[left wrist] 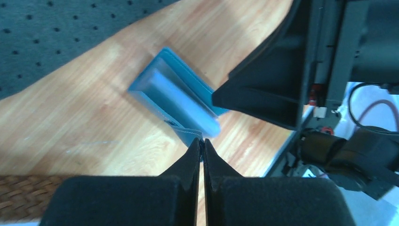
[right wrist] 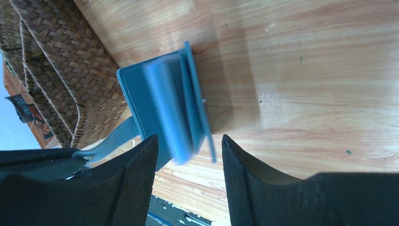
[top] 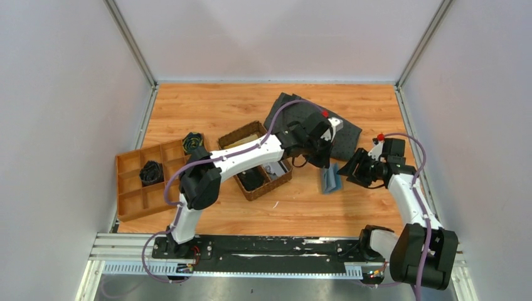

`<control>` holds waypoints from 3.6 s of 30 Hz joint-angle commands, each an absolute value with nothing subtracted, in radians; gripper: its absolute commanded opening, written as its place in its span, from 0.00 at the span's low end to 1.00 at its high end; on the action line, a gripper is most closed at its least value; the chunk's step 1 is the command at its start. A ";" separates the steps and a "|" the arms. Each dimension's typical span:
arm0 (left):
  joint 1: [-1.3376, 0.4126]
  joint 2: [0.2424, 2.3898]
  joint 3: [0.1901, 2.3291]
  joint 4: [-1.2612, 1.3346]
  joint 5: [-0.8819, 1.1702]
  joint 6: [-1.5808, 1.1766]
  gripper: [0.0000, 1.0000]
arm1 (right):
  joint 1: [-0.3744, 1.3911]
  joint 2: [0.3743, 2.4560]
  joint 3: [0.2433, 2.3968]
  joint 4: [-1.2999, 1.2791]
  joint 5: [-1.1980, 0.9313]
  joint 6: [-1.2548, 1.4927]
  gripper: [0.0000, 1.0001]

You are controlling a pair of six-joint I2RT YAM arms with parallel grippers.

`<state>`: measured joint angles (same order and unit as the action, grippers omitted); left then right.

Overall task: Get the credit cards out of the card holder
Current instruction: Open the card holder at the center of the board, then remove the credit card from the card holder.

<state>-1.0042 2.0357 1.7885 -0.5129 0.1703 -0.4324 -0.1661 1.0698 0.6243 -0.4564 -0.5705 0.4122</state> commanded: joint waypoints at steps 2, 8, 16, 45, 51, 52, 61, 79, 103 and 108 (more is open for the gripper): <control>-1.010 2.019 1.764 -0.438 0.307 -0.487 0.00 | -0.126 1.055 0.645 -0.517 -0.512 0.400 0.58; -1.009 2.023 1.760 -0.499 0.224 -0.448 0.00 | -0.121 1.067 0.629 -0.517 -0.490 0.408 0.55; -1.006 1.979 1.670 -0.558 0.108 -0.388 0.00 | -0.114 1.091 0.623 -0.499 -0.475 0.393 0.40; -0.969 2.230 1.821 -0.579 0.088 -0.339 0.00 | -0.108 1.281 0.551 -0.285 -0.694 0.426 0.29; -0.946 2.167 1.800 -0.607 0.068 -0.375 0.37 | -0.069 1.282 0.541 -0.195 -0.763 0.478 0.29; -0.943 2.147 1.793 -0.607 0.056 -0.377 0.45 | -0.058 1.279 0.545 -0.188 -0.763 0.483 0.29; -0.880 1.949 1.750 -0.628 0.028 -0.420 0.55 | 0.109 1.358 0.616 -0.129 -0.734 0.521 0.30; -0.862 1.884 1.543 -0.206 0.467 -0.687 0.54 | 0.185 1.236 0.693 -0.339 -0.505 0.444 0.36; -0.963 2.167 1.699 -0.165 0.498 -0.755 0.48 | -0.262 1.039 0.561 -0.433 -0.569 0.423 0.22; -0.948 2.193 1.627 -0.130 0.448 -0.785 0.45 | -0.260 1.109 0.573 -0.400 -0.646 0.427 0.20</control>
<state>-0.9688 2.1651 1.6749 -0.1570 0.4824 -0.7486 -0.2497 1.0687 0.5644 -0.3954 -0.5556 0.4435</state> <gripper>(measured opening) 0.461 0.211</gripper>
